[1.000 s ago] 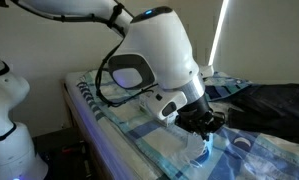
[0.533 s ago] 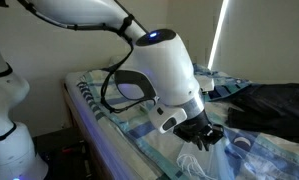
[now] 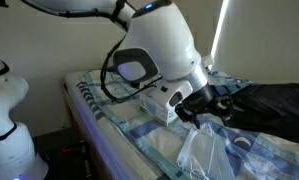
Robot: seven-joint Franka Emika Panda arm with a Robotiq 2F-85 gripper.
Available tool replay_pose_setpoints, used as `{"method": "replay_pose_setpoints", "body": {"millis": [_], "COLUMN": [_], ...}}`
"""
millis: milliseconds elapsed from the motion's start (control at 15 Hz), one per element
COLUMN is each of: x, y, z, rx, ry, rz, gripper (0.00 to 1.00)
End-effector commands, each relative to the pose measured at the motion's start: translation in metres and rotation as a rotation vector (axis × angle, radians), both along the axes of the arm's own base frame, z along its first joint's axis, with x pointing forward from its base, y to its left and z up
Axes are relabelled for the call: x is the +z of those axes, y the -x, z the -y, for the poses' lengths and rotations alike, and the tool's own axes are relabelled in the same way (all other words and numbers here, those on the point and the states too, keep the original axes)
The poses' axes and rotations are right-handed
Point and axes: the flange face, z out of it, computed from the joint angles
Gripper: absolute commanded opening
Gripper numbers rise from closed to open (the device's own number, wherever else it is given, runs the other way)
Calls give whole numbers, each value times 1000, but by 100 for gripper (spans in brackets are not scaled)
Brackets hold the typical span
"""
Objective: Pull out some face masks from the box
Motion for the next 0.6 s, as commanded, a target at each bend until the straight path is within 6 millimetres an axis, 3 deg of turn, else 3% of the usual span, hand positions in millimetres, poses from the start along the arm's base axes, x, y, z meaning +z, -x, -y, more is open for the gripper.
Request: {"method": "replay_pose_setpoints", "body": {"millis": [0,400,467,533], "x": [52,106,96,101], "y": [14,22,11,12], "z": [-33,-85,-70,-74], "rx": [84,233,218,226], "ry": [40,22,40,40], "rz": [52,20,29,34], "gripper": [100,100,100,100]}}
